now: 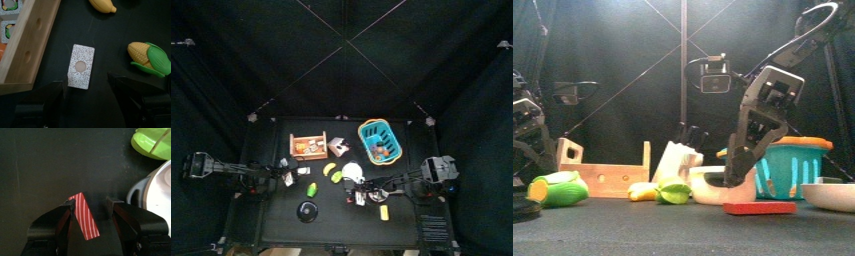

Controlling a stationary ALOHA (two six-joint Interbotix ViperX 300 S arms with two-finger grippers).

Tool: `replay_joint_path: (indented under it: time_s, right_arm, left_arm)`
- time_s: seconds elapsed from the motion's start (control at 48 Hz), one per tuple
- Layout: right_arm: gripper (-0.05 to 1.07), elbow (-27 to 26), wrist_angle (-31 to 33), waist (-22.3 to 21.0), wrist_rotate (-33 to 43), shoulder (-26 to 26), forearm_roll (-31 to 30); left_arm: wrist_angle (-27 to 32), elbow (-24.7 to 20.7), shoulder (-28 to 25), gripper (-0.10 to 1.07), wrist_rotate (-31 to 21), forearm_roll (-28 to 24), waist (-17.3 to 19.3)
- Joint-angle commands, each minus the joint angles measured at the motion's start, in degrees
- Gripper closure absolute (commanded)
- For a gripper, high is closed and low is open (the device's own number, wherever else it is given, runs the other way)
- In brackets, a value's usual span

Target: Grab egg sushi

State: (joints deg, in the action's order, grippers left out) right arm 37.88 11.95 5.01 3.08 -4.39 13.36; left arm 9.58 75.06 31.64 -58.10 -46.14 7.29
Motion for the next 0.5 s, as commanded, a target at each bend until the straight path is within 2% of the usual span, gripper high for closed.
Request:
replay_joint_path:
  time_s: [0.0, 0.229, 0.479]
  right_arm:
    - [0.16, -1.93, 2.02, 0.0, 0.09, 2.99, 2.2]
    - [0.16, -2.64, 9.14, 0.09, 0.18, 8.26, 13.97]
    - [0.16, -2.55, 11.78, 0.09, 1.41, 13.36, 25.84]
  left_arm:
    - [-0.26, -1.41, 0.18, 0.02, 0.09, -0.44, 0.0]
    - [-0.26, -5.63, 0.97, 0.02, 0.18, -3.08, -0.09]
    - [-0.26, -11.6, 0.97, 0.02, 2.29, -10.11, -0.79]
